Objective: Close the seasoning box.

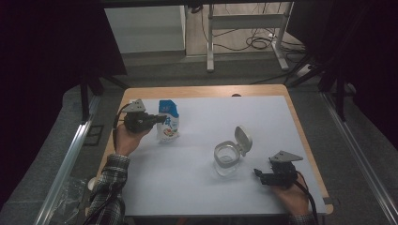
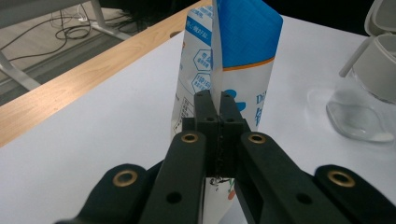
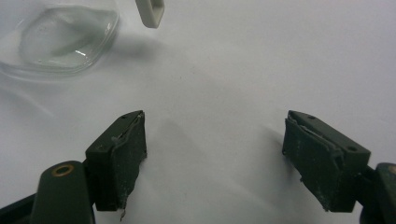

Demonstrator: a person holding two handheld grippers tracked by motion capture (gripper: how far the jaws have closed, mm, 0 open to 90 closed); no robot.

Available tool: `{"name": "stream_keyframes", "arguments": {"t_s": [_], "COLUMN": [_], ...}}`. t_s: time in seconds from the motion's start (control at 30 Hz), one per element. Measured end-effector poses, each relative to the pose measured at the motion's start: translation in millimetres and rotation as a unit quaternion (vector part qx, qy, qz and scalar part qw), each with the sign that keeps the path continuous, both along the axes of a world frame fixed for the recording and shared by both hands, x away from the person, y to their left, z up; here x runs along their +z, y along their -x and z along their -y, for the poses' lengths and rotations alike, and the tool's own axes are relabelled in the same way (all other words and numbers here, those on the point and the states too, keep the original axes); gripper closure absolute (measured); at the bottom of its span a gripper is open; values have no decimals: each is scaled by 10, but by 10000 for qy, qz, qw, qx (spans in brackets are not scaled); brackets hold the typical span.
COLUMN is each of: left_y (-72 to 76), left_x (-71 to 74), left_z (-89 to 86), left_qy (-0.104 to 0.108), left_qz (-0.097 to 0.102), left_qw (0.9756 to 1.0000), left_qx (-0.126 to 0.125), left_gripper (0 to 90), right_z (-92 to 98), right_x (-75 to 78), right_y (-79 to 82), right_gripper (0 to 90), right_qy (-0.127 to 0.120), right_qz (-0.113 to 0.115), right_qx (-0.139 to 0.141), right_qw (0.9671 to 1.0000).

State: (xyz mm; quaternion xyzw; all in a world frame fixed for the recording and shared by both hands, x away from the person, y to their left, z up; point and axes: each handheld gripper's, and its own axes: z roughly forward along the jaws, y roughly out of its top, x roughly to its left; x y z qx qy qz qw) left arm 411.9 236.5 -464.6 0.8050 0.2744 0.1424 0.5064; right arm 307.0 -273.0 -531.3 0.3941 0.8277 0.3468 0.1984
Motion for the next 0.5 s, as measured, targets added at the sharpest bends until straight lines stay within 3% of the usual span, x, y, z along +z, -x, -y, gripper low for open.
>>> {"name": "stream_keyframes", "arguments": {"t_s": [0.23, 0.5], "left_y": [63, 178], "left_x": [93, 203], "left_z": [72, 124], "left_qy": [-279, -348], "left_qz": [-28, -86], "left_qw": [9996, 9993], "left_qx": [-2, -72], "left_gripper": [900, 900], "right_z": [0, 0], "right_x": [0, 2], "right_y": [-1, -2], "right_gripper": [218, 218], "right_qy": [-1, -3], "right_qz": [-1, -9], "right_qx": [-1, -2], "right_qw": [10000, 10000]}}
